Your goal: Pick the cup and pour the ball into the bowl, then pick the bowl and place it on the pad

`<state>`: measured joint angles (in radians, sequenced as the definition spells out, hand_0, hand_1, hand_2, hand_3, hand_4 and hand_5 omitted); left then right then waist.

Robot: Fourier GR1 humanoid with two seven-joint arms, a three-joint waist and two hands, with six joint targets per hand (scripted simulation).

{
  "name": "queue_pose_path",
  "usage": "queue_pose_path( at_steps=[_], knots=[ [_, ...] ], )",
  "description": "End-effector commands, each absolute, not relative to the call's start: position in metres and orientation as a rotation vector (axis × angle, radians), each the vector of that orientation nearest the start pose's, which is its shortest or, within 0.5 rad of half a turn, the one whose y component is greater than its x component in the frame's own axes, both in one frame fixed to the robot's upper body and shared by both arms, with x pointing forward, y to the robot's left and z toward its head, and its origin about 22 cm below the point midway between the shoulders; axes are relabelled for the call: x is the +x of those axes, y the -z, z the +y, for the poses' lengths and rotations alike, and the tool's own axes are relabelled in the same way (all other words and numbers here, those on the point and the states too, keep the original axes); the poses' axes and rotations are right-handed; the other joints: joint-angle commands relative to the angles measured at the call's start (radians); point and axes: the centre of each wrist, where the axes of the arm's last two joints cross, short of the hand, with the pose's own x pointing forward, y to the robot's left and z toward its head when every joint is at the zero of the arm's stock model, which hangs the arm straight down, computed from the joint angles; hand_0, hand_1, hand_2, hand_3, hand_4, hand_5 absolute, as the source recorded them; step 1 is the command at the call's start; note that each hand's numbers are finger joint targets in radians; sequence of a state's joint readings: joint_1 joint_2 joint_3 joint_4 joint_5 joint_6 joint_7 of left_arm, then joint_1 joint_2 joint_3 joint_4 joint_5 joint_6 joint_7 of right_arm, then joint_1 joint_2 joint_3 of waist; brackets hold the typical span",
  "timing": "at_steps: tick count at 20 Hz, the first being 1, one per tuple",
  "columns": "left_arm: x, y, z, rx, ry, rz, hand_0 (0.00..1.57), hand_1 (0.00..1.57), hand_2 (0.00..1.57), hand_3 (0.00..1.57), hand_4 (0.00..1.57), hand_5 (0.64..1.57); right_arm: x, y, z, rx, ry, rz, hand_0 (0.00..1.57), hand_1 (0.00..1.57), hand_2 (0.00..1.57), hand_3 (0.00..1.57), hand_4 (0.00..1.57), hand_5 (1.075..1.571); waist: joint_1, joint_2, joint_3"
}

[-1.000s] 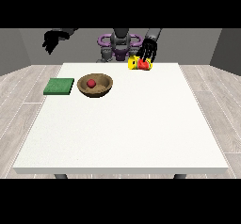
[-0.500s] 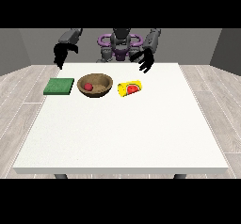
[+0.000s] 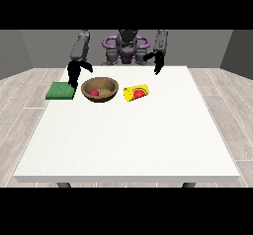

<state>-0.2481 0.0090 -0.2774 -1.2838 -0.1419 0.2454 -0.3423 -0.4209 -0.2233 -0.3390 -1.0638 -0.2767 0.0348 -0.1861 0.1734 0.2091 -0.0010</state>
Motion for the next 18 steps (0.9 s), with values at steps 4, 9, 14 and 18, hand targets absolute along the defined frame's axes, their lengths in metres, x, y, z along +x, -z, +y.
queue_pose_path(
  at_steps=[4,9,14,18],
  knots=[
    [0.282,-0.011,0.140,0.012,0.312,-1.924,0.00,0.00,0.00,0.00,0.94,1.434,0.332,0.026,-0.342,-0.048,0.307,-1.682,0.00,0.00,0.00,0.00,0.43,1.570,0.001,0.016,0.0018],
    [0.277,-0.018,0.152,-0.002,0.320,-1.950,0.00,0.00,0.00,0.00,0.95,1.431,0.335,0.043,-0.336,-0.047,0.317,-1.669,0.00,0.00,0.00,0.00,0.35,1.571,0.014,0.031,0.0017],
    [0.279,-0.039,0.150,0.018,0.325,-1.966,0.00,0.00,0.00,0.00,0.96,1.428,0.338,0.051,-0.340,-0.044,0.300,-1.689,0.00,0.00,0.00,0.00,0.35,1.571,0.001,0.053,0.0017],
    [0.271,-0.044,0.145,0.026,0.338,-2.001,0.00,0.00,0.00,0.00,0.96,1.425,0.342,0.055,-0.330,-0.039,0.311,-1.692,0.00,0.00,0.00,0.00,0.37,1.571,0.022,0.067,0.0018]
  ],
)
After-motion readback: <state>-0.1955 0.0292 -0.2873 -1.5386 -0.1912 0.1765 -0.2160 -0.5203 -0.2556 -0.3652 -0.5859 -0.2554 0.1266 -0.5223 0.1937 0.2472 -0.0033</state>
